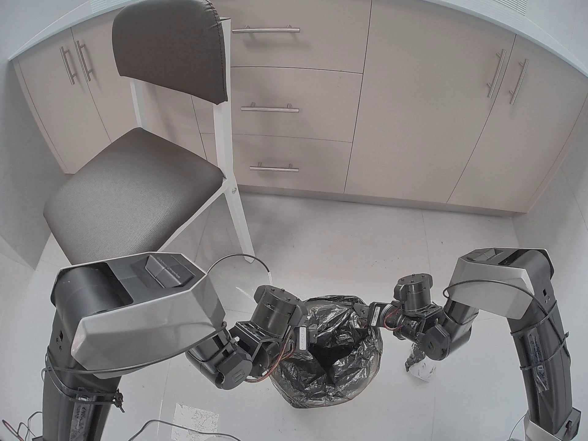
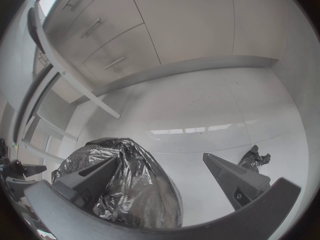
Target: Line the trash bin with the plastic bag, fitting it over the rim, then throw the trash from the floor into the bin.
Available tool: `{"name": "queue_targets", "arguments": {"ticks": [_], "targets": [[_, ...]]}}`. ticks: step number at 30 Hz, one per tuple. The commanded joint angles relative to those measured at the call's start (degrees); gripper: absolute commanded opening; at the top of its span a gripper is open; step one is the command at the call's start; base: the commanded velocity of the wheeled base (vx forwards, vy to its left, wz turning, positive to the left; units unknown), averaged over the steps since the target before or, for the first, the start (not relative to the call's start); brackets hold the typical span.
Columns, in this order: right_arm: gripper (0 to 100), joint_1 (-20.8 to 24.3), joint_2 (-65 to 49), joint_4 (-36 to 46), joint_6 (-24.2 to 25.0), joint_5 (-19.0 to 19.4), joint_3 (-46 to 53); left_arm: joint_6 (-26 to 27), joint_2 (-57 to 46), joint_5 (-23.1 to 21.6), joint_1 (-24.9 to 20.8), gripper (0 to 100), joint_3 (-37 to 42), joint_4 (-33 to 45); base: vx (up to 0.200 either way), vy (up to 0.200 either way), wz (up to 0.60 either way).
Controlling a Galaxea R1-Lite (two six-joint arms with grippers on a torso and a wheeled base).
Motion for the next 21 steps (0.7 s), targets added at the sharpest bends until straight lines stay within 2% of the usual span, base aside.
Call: {"name": "queue_targets", "arguments": {"ticks": [1, 4, 13, 18, 21], "targets": [[100, -0.9, -0.6, 3.8, 1.9, -1.7, -3.9, -0.7, 0.8, -0.1, 1.0, 100, 0.9, -0.9, 0.0, 0.0, 0.0], [100, -0.9, -0.6, 5.4, 3.4, -3.1, -5.3, -1.5, 1.0, -0.2, 1.5, 100, 0.9, -1.0, 0.0, 0.0, 0.0], [100, -0.9, -0.5, 5.4, 3.6, -3.1, -5.5, -2.7, 0.7, -0.2, 1.7, 100, 1.1, -1.2, 0.0, 0.0, 0.0], [100, -0.9, -0.5, 4.7, 3.7, -3.2, -5.2, -7.4, -4.7, -0.8, 3.0, 100, 3.7, -1.2, 0.0, 0.0, 0.0], [100, -1.0, -0.6, 3.3, 3.6, -3.2, -4.8, -13.0, -12.7, -9.6, 3.9, 100, 11.6, -1.2, 0.0, 0.0, 0.0]]}}
